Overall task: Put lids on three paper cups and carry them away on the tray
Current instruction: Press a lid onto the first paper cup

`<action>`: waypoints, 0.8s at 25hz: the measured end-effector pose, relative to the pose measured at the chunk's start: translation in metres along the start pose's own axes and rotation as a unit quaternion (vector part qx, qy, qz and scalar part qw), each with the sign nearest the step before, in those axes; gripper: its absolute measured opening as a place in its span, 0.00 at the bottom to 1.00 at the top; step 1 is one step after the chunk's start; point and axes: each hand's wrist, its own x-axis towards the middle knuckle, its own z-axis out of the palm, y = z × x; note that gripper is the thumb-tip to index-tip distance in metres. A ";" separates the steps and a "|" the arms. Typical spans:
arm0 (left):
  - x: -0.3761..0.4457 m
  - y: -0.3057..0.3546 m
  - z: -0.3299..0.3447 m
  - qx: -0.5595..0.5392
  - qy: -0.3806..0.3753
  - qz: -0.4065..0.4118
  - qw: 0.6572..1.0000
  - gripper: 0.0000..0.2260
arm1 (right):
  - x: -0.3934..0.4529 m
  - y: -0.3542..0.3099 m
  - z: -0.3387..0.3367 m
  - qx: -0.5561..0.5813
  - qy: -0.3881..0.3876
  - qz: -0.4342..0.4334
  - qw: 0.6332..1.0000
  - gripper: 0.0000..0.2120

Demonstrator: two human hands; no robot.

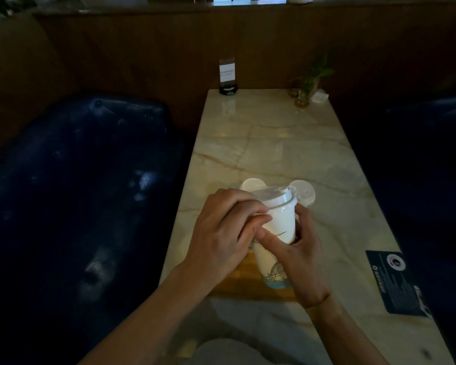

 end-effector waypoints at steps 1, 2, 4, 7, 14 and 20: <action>-0.001 0.000 0.000 -0.003 -0.003 -0.004 1.000 0.06 | 0.000 0.000 -0.001 0.014 -0.006 0.012 1.000 0.35; -0.001 -0.001 0.000 -0.007 -0.005 -0.012 1.000 0.07 | 0.001 0.000 -0.002 0.022 -0.011 0.021 0.999 0.34; -0.001 -0.001 0.000 -0.014 -0.007 -0.031 0.999 0.09 | 0.002 0.002 -0.005 0.034 -0.020 0.039 0.998 0.34; -0.003 -0.002 -0.001 -0.023 -0.007 -0.036 0.999 0.09 | 0.005 0.005 -0.008 0.058 -0.040 0.056 0.996 0.34; -0.007 -0.003 -0.005 -0.037 0.013 -0.019 0.999 0.05 | 0.007 0.009 -0.013 0.115 -0.105 0.077 0.985 0.27; -0.010 -0.016 0.003 -0.046 0.018 -0.040 0.998 0.06 | 0.014 0.012 -0.006 0.090 -0.090 0.104 0.986 0.40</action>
